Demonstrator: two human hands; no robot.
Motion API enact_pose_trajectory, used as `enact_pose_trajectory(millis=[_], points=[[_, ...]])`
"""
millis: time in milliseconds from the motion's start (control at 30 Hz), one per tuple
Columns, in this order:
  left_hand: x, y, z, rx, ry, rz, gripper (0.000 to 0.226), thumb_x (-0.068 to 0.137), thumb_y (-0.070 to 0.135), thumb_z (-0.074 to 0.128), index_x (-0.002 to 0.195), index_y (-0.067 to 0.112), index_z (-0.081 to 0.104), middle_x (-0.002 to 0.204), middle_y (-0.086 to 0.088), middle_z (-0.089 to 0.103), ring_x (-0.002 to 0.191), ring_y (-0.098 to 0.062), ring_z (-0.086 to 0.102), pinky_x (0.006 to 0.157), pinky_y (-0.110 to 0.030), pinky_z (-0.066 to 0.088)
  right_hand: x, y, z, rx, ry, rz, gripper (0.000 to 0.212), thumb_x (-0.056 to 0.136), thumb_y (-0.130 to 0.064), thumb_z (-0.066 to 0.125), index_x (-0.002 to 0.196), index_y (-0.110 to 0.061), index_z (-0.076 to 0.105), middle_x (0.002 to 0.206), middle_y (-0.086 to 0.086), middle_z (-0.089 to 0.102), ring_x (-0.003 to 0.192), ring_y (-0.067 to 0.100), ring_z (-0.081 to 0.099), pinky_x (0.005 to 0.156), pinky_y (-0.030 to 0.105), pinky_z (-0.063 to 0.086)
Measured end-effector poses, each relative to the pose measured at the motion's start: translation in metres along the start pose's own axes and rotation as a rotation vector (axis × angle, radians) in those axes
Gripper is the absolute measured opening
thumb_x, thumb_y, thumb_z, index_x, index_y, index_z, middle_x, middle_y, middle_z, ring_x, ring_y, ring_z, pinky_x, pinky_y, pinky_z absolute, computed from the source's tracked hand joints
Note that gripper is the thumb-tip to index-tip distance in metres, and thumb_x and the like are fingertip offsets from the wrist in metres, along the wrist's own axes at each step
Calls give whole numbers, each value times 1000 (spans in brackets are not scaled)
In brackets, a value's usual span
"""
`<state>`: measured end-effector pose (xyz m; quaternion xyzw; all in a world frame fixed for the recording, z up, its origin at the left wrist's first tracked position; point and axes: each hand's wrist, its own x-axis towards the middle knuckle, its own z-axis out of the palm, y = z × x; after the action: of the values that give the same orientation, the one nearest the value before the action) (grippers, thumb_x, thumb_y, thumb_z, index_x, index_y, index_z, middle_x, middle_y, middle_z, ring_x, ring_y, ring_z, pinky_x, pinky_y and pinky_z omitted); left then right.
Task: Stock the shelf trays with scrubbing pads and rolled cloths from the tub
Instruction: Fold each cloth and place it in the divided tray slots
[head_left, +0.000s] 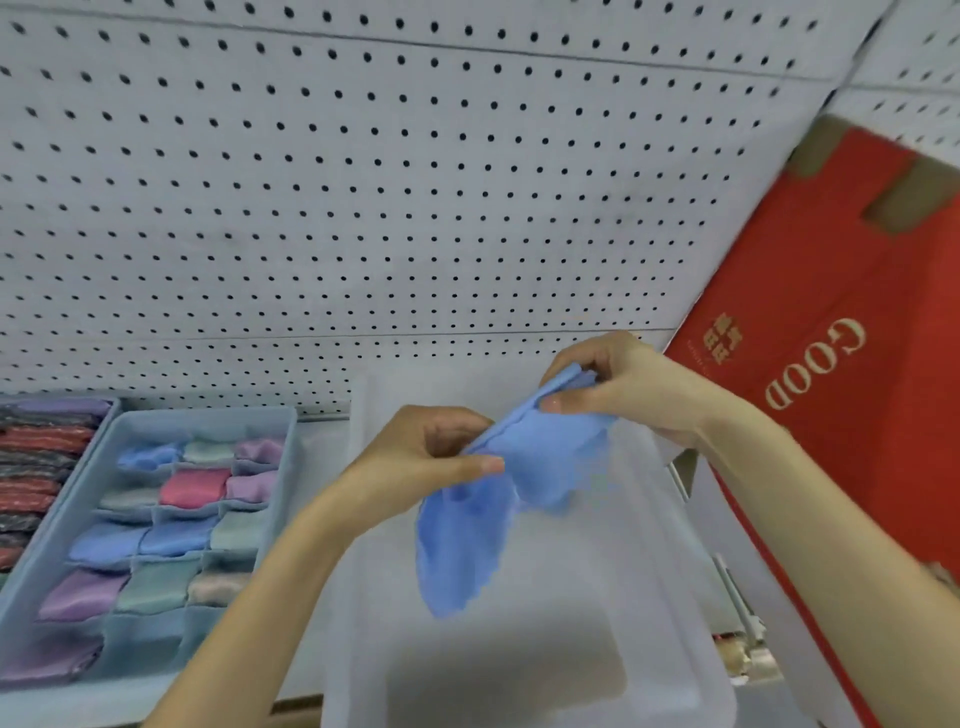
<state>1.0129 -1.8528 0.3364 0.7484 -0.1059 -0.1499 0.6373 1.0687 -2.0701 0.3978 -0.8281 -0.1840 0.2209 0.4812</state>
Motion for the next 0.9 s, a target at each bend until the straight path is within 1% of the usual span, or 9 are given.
enact_pose_trajectory(millis=[100, 167, 300, 400, 467, 600, 667, 733, 900], points=[[3, 27, 7, 40, 33, 118, 31, 76, 34, 67, 80, 4, 64, 73, -7, 54, 69, -15, 48, 64, -33, 38, -4, -26, 11, -30, 42, -107, 24, 80, -21, 75, 74, 0, 65, 71, 27, 47, 62, 16, 45, 58, 23, 36], [5, 43, 12, 15, 131, 209, 52, 78, 41, 64, 84, -10, 58, 70, -10, 47, 66, -17, 40, 61, -33, 30, -5, -40, 17, -30, 119, -169, 38, 80, -18, 75, 64, 5, 49, 61, 17, 30, 55, 12, 30, 51, 18, 25], [-1, 56, 8, -10, 253, 258, 46, 83, 32, 59, 76, -13, 53, 59, -17, 38, 54, -18, 37, 54, -31, 30, -9, -53, 17, 173, 313, -205, 14, 86, -17, 65, 74, -11, 65, 66, -1, 62, 65, 8, 56, 60, 17, 42], [-7, 58, 3, 61, 333, 291, 47, 94, 27, 55, 59, 4, 35, 58, -6, 27, 56, -19, 25, 51, -28, 20, -16, -52, 18, 225, 345, -243, 2, 85, -13, 66, 84, -13, 64, 71, 9, 59, 68, 14, 54, 64, 19, 41], [-9, 60, 1, 80, 359, 282, 47, 97, 23, 52, 59, 7, 30, 60, -4, 24, 58, -21, 21, 52, -29, 17, -20, -50, 19, 210, 332, -275, 12, 80, -8, 70, 85, -16, 62, 72, 7, 57, 68, 14, 54, 64, 16, 42], [-13, 61, -3, 42, 347, 277, 45, 96, 27, 53, 66, -4, 39, 63, -9, 28, 59, -22, 25, 55, -31, 20, -19, -51, 20, 278, 316, -328, 18, 71, -5, 74, 76, -15, 60, 72, -5, 64, 71, 12, 62, 68, 17, 49], [-13, 66, -3, -27, 297, 279, 40, 91, 32, 60, 80, -6, 57, 67, -20, 45, 64, -19, 40, 61, -31, 31, -16, -53, 23, 286, 348, -350, 19, 67, -4, 76, 73, -13, 61, 68, -8, 66, 69, 10, 63, 66, 17, 49], [-11, 69, -3, -70, 274, 292, 38, 84, 36, 65, 95, -1, 66, 83, -33, 59, 74, -22, 50, 68, -37, 37, -13, -55, 28, 267, 378, -375, 18, 67, -6, 77, 74, -13, 62, 69, -6, 67, 69, 11, 62, 67, 18, 49], [-10, 69, -11, -134, 441, 363, 46, 81, 32, 67, 91, -12, 57, 72, -38, 49, 69, -23, 44, 65, -35, 37, -17, -50, 18, 210, 326, -254, 14, 76, -17, 75, 79, -9, 63, 71, -6, 67, 69, 10, 60, 67, 19, 47]])
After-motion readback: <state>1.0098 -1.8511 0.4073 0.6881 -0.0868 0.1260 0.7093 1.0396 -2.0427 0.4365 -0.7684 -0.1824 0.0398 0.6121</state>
